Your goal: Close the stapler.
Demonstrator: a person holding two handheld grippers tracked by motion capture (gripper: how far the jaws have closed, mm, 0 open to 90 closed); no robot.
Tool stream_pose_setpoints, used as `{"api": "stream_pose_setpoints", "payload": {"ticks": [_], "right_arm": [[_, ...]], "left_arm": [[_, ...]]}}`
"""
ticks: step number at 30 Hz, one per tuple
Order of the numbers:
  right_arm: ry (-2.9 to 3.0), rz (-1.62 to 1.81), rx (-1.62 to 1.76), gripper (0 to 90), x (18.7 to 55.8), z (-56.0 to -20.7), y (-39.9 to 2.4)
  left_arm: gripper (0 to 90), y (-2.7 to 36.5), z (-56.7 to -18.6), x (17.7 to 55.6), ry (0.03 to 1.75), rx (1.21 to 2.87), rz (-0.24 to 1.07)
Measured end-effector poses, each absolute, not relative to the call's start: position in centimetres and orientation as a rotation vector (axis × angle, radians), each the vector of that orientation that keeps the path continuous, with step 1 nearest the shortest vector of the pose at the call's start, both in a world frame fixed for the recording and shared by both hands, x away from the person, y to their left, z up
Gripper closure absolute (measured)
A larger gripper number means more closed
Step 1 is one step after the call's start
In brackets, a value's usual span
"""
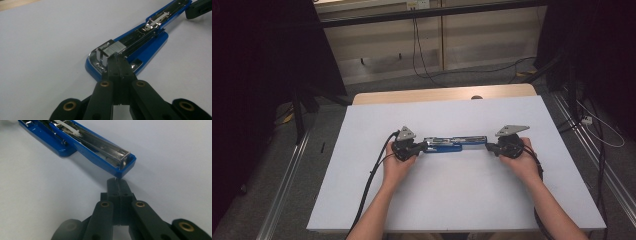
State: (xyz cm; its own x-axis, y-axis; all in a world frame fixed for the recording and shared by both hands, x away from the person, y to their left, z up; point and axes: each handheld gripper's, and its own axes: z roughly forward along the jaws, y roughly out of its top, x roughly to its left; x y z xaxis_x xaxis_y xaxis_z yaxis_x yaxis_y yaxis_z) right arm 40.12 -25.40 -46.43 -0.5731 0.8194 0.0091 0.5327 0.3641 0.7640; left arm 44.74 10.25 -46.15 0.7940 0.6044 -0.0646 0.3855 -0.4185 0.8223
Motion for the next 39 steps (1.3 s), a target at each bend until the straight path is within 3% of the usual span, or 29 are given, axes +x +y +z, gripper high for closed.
{"api": "stream_pose_setpoints", "payload": {"ticks": [20, 22, 28, 31, 33, 35, 37, 39], "right_arm": [[2.200, 1.216, 1.107, 90.0, 40.2, -45.1, -23.9], [2.199, 1.228, 1.107, 90.0, 40.2, -45.2, -23.9], [2.203, 1.261, 1.108, 86.4, 39.9, -45.3, -23.7], [2.205, 1.278, 1.112, 79.2, 39.5, -45.2, -23.7], [2.204, 1.276, 1.123, 72.0, 39.1, -45.1, -23.8], [2.206, 1.286, 1.121, 67.3, 38.7, -45.1, -23.8], [2.201, 1.285, 1.123, 58.7, 38.3, -45.0, -23.8], [2.193, 1.300, 1.134, 53.4, 37.8, -45.0, -23.9]], "left_arm": [[90.0, 10.3, -46.1, 44.7, 0.742, 2.047, 0.258], [90.0, 10.2, -46.0, 44.5, 0.715, 2.074, 0.313], [89.7, 10.8, -45.3, 44.1, 0.728, 1.997, 0.220], [81.9, 11.3, -45.0, 43.8, 0.752, 1.974, 0.207], [66.6, 11.6, -44.8, 43.6, 0.773, 1.975, 0.215], [60.8, 11.8, -44.5, 43.3, 0.771, 1.972, 0.210], [47.2, 12.0, -44.2, 42.9, 0.779, 1.971, 0.209], [43.4, 12.3, -43.9, 42.5, 0.761, 1.968, 0.215]]}}
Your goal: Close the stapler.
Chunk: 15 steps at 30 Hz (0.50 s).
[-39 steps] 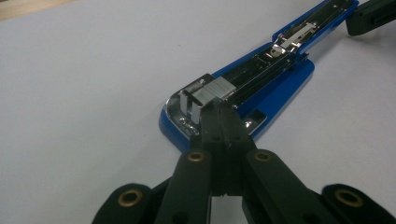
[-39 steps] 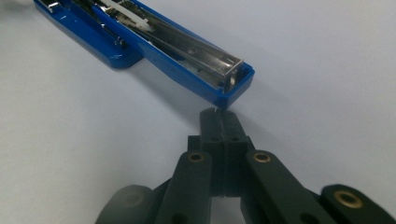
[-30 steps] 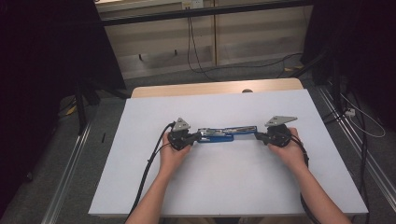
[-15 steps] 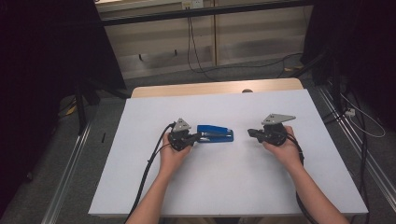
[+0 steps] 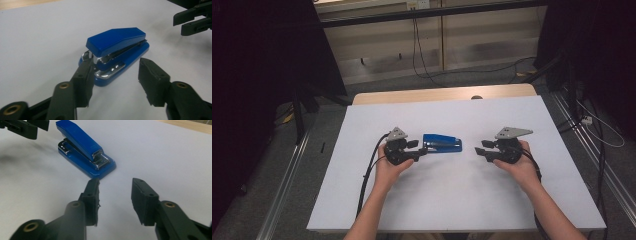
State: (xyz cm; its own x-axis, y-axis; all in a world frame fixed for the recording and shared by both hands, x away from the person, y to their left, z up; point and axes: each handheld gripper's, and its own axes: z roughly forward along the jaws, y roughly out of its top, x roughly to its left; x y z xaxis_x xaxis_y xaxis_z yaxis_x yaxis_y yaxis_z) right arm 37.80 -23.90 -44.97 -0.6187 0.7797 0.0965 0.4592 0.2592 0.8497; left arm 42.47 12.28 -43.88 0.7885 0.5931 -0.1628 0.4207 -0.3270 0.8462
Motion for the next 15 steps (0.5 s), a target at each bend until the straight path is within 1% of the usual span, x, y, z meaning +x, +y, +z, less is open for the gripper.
{"api": "stream_pose_setpoints", "payload": {"ticks": [1, 2, 6, 7, 8, 10, 12, 15], "right_arm": [[2.189, 1.308, 1.142, 49.2, 37.6, -44.9, -23.9], [2.183, 1.314, 1.147, 47.7, 37.3, -44.8, -24.0], [2.171, 1.326, 1.148, 36.8, 36.2, -44.5, -24.0], [2.173, 1.327, 1.139, 36.4, 35.9, -44.5, -24.1], [2.175, 1.322, 1.134, 35.1, 35.7, -44.5, -24.1], [2.170, 1.311, 1.131, 29.6, 35.1, -44.4, -24.2], [2.161, 1.314, 1.134, 27.2, 34.7, -44.4, -24.4], [2.158, 1.301, 1.128, 23.1, 34.0, -44.4, -24.7]], "left_arm": [[37.7, 12.4, -43.7, 42.2, 0.764, 1.969, 0.220], [34.7, 12.6, -43.6, 42.1, 0.759, 1.969, 0.222], [26.7, 13.3, -43.4, 41.4, 0.758, 1.981, 0.228], [23.8, 13.6, -43.3, 41.2, 0.753, 1.986, 0.229], [22.5, 13.8, -43.3, 41.1, 0.752, 1.988, 0.234], [21.0, 14.3, -43.2, 40.8, 0.762, 1.981, 0.231], [17.3, 14.6, -43.1, 40.4, 0.762, 1.968, 0.229], [15.5, 14.9, -42.9, 40.0, 0.760, 1.973, 0.231]]}}
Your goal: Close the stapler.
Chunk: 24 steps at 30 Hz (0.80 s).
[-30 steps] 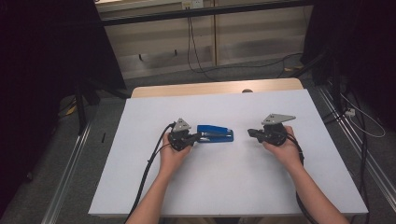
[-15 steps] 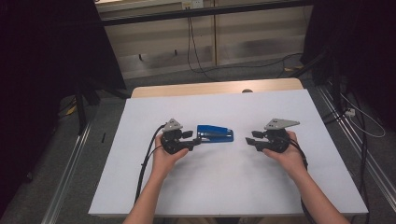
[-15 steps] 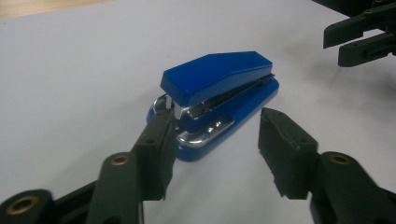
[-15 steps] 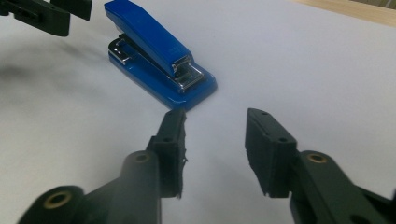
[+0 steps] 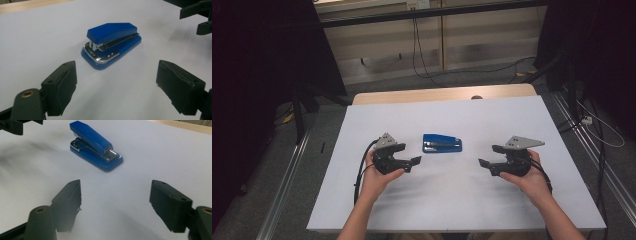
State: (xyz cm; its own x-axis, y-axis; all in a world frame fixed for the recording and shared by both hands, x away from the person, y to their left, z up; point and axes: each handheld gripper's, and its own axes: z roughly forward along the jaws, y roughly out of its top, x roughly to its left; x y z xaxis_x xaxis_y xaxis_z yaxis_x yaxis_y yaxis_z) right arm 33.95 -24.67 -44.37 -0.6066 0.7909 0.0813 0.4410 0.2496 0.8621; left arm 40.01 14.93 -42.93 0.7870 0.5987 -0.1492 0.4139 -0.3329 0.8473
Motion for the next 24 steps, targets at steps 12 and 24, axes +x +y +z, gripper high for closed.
{"api": "stream_pose_setpoints", "payload": {"ticks": [12, 24], "right_arm": [[2.139, 1.296, 1.129, 17.6, 31.6, -44.2, -26.0], [2.138, 1.283, 1.120, 16.5, 30.2, -44.3, -26.7]], "left_arm": [[10.2, 17.4, -42.6, 38.1, 0.745, 1.958, 0.246], [8.5, 19.4, -42.4, 37.1, 0.757, 1.933, 0.269]]}}
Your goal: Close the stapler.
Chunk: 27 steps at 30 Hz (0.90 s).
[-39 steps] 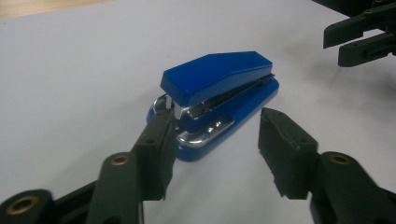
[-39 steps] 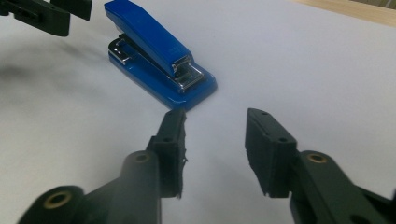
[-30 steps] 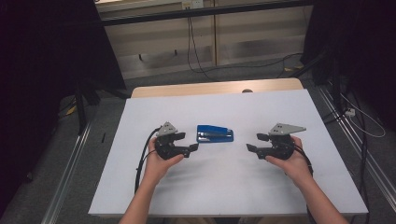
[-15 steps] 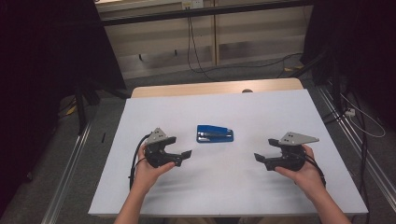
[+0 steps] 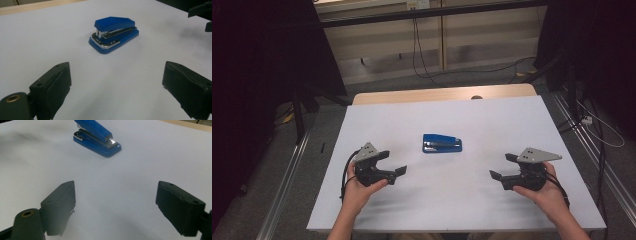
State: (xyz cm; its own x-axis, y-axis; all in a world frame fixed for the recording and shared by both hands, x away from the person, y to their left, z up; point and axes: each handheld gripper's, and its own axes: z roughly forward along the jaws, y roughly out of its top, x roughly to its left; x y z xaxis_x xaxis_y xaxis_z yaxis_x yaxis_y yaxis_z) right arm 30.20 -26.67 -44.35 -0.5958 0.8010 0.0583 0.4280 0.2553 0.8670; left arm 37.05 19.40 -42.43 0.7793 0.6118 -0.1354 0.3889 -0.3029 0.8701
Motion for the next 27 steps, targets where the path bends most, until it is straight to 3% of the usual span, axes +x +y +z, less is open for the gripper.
{"api": "stream_pose_setpoints", "payload": {"ticks": [27], "right_arm": [[2.145, 1.266, 1.086, 14.3, 28.0, -44.7, -27.8]], "left_arm": [[7.0, 24.0, -43.2, 34.8, 0.795, 1.936, 0.308]]}}
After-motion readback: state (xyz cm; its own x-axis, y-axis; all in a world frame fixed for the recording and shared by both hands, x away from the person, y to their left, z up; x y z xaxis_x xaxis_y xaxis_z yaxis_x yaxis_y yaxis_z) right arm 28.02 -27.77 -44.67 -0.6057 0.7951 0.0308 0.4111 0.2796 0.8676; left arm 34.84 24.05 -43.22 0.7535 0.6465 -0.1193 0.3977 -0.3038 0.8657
